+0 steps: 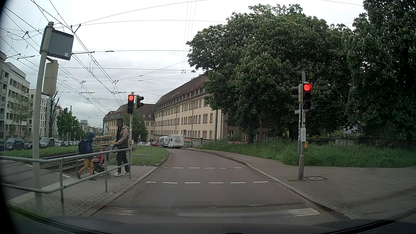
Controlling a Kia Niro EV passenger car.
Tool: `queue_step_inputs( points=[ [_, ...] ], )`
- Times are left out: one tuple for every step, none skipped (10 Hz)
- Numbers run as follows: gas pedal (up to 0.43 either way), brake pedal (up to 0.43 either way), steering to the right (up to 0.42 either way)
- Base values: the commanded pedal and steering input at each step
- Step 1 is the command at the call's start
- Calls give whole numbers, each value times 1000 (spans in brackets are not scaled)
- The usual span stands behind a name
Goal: Follow the waypoints while adhering to traffic rules and regulations
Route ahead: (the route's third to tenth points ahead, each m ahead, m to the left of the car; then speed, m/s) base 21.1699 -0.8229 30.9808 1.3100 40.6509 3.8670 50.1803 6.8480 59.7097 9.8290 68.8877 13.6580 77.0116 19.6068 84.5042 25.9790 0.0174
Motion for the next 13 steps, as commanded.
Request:
queue_step_inputs(
  points=[
    [0, 305, -32],
    [0, 311, -32],
    [0, 311, -32],
    [0, 305, -32],
    [0, 311, -32],
    [0, 305, -32],
    [0, 305, -32],
    [0, 311, -32],
    [0, 311, -32],
    [0, 311, -32],
    [0, 311, -32],
    [0, 311, -32],
    [0, 311, -32]
  ],
)
